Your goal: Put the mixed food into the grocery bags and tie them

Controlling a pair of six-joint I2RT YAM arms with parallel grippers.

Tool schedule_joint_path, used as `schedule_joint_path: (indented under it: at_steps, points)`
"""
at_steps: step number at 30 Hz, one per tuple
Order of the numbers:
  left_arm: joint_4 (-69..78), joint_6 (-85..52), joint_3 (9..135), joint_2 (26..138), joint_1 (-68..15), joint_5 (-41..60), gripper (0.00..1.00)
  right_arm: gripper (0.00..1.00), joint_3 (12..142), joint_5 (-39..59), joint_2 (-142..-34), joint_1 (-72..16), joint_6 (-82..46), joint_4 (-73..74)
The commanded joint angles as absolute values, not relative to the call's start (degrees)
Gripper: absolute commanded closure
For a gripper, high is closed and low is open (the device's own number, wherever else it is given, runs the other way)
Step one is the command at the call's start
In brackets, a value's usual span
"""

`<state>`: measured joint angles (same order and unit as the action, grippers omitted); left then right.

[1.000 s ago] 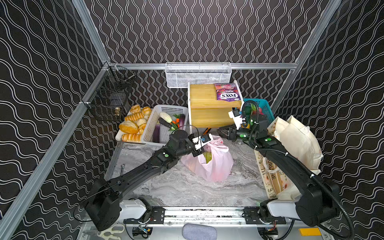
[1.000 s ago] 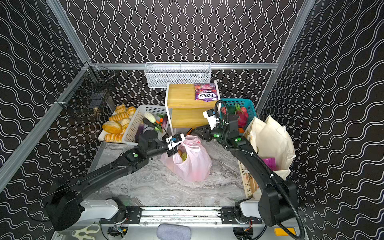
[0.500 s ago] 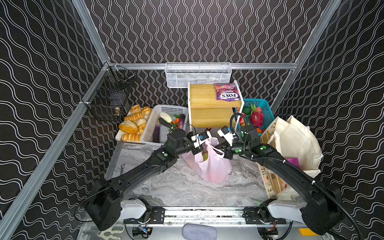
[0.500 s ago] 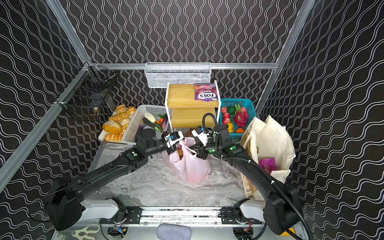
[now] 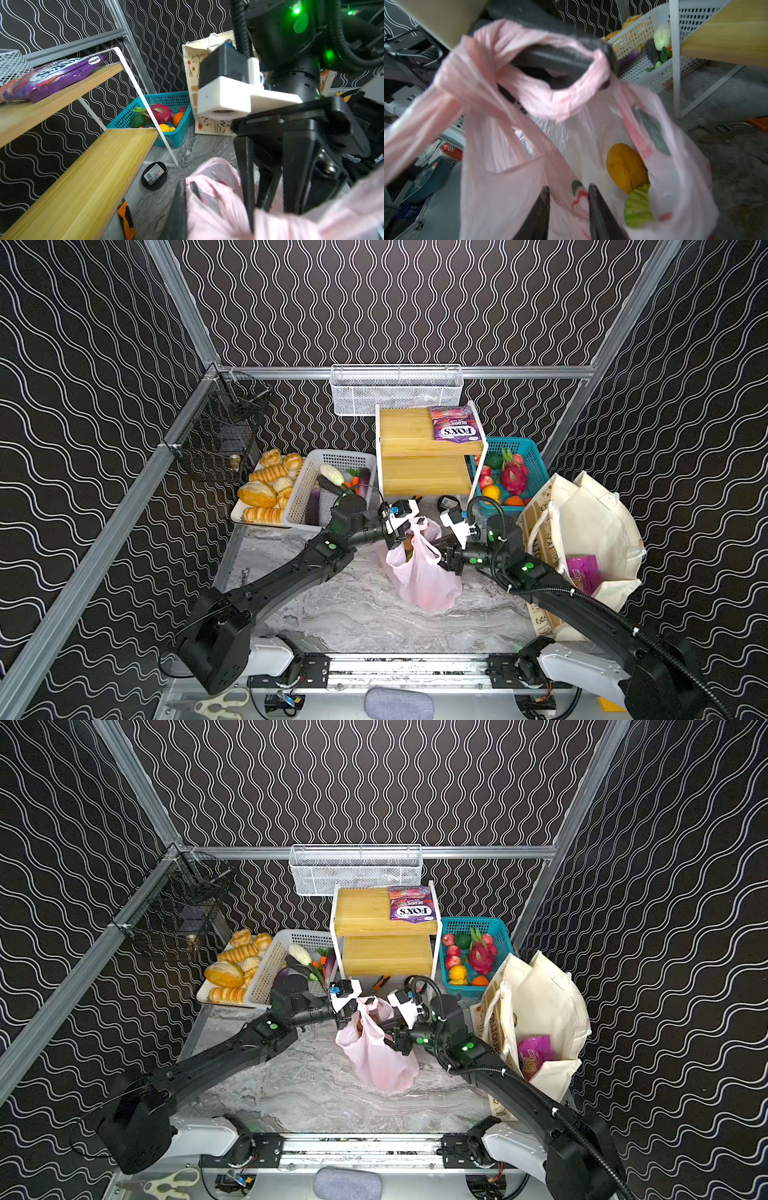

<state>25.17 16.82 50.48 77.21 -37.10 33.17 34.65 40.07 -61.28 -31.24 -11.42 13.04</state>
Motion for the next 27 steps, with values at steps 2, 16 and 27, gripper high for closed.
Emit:
schedule_joint_path:
  at_steps: [2,16,27]
  points:
    - [33.7,13.6,49.8,77.9,-36.8,36.8,1.00,0.62,30.8,30.2,-57.7,-31.6,-17.1,28.0]
    - [37.4,11.3,49.4,80.3,-36.4,37.3,1.00,0.57,38.0,41.8,-61.1,-27.1,-43.4,26.1]
    - [35.6,11.9,49.4,79.9,-36.4,35.6,1.00,0.66,40.0,43.0,-65.8,-26.7,-58.2,31.5]
